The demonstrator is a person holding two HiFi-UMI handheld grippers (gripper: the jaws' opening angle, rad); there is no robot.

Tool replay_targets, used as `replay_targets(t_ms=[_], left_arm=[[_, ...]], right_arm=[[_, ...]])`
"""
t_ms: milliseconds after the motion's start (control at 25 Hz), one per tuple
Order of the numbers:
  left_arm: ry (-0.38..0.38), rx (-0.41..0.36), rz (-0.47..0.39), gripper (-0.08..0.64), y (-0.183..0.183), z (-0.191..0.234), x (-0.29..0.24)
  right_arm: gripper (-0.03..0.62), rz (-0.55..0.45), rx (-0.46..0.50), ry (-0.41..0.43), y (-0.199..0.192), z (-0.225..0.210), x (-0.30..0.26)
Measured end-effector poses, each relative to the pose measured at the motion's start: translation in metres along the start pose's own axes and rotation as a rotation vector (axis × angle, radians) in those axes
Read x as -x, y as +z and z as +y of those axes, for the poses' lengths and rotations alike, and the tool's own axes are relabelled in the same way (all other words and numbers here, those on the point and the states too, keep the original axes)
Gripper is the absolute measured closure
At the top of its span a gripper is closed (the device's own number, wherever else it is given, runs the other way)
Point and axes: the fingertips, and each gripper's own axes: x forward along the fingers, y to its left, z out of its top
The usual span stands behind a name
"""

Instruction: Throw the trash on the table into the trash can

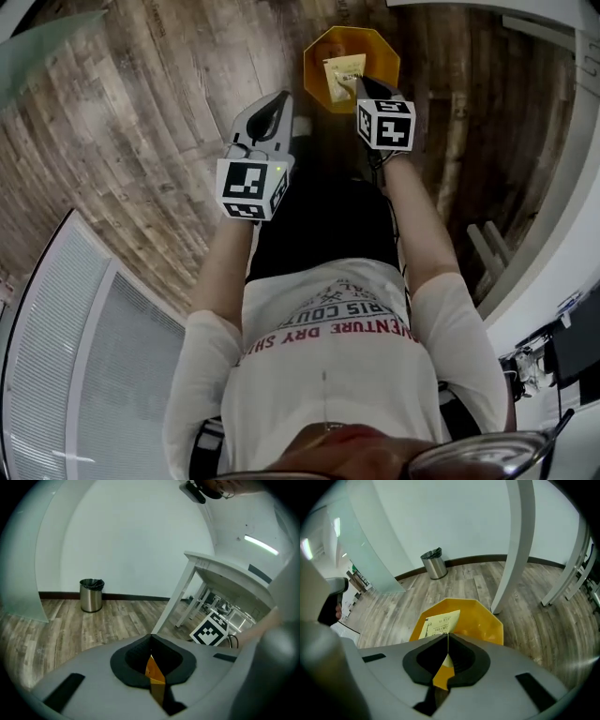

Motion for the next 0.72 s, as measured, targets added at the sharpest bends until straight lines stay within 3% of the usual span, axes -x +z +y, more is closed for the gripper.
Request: replay_targets(t_ms=[80, 280, 400, 720], left_arm=[[0.001, -0.03, -0.004, 0.537, -0.015, 0.006, -0.012], [0.016, 0.02, -0.018, 0.537, -0.036, 0.021, -0.026], [0.014, 0.022, -0.009, 0.537, -0.038, 0.022, -0.024], [-0.008, 0.014, -0.001, 0.537, 0.0, -0.004, 0.009]], right_arm=[[0.563, 0.01, 0.017, 0.002, -0.012, -0.005, -0.025], [0.549, 0.015, 0.032, -0.019, -0.029, -0.012, -0.06], [0.395, 0.037, 0.012, -0.027, -0.032, -0.014, -0.061], [0.404, -0.011, -0.025, -0.011, -0.005, 0.006, 0.006]])
